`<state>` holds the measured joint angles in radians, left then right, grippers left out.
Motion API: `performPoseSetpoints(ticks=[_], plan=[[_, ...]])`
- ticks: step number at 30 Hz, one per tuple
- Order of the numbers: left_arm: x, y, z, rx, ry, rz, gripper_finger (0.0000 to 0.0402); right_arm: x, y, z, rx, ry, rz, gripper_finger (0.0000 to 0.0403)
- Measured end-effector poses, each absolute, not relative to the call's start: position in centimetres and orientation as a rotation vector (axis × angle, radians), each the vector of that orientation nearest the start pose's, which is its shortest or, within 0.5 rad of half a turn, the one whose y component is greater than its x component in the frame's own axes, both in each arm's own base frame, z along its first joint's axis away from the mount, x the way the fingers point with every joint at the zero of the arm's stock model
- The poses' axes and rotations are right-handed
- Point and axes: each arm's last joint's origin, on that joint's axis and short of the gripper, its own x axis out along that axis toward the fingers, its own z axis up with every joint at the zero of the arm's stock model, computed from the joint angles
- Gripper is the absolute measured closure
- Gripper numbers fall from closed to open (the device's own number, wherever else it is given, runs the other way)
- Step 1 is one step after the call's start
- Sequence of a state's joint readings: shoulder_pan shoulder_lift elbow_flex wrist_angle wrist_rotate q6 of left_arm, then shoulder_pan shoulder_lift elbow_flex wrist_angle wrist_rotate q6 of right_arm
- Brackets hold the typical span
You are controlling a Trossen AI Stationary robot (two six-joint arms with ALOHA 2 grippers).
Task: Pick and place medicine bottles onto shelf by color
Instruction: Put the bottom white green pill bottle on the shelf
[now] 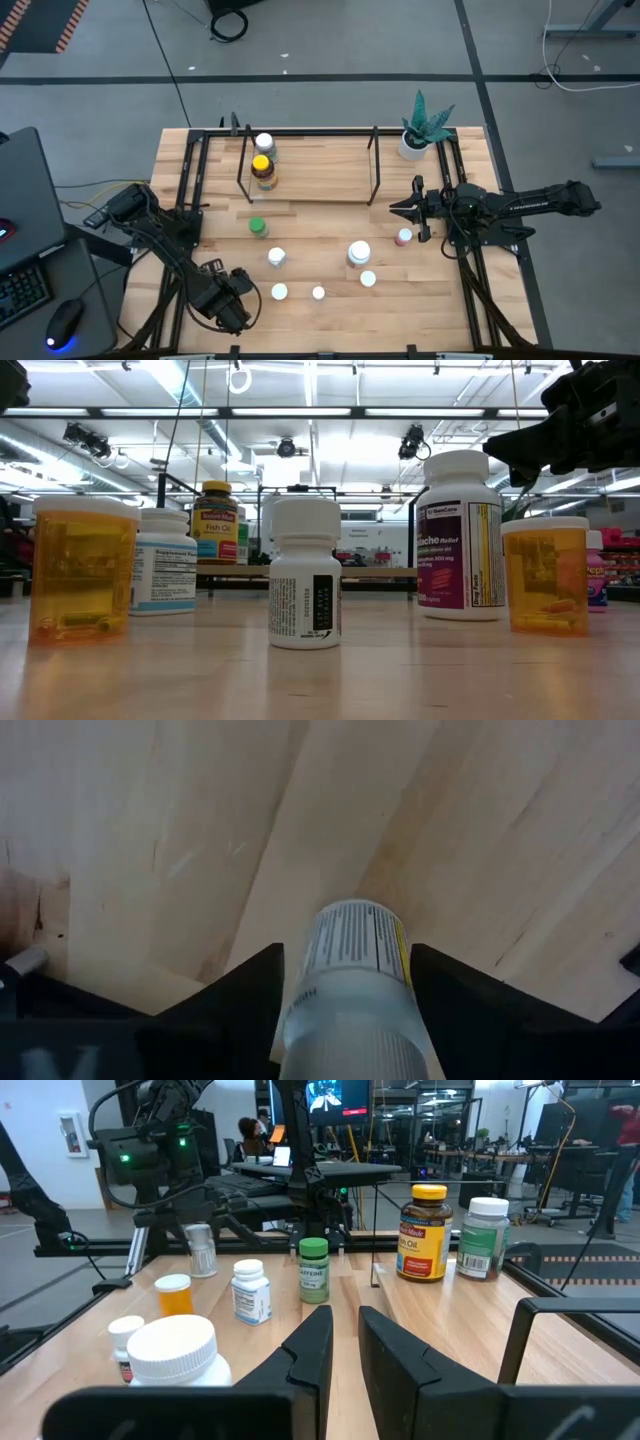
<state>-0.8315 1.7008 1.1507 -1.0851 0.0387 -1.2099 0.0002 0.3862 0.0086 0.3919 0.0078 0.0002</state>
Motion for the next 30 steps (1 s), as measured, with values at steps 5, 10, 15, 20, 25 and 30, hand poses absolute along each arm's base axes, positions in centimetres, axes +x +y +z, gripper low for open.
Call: performPoseSetpoints(ticks=[5, 10, 15, 20, 25, 30], plan=[[19.58, -21.16, 19.19, -0.28, 1.616, 0.334, 0.0161, 12.2, -0.02, 16.98, 0.0, -0.014, -0.008, 0.0341], [19.56, -21.18, 19.19, -0.282, 1.617, 0.334, 0.0168, 12.2, -0.02, 16.98, 0.0, -0.014, -0.008, 0.0341], [19.56, -21.18, 19.19, -0.285, 1.618, 0.336, 0.0167, 12.2, -0.02, 16.98, 0.0, -0.014, -0.008, 0.0341], [19.56, -21.18, 19.19, -0.286, 1.618, 0.337, 0.0165, 12.2, -0.02, 16.98, 0.0, -0.014, -0.007, 0.0341], [19.56, -21.18, 19.19, -0.286, 1.618, 0.337, 0.0167, 12.2, -0.02, 16.97, 0.0, -0.014, -0.007, 0.0341], [19.56, -21.18, 19.19, -0.286, 1.618, 0.337, 0.0164, 12.2, -0.02, 16.98, 0.0, -0.015, -0.007, 0.0341]])
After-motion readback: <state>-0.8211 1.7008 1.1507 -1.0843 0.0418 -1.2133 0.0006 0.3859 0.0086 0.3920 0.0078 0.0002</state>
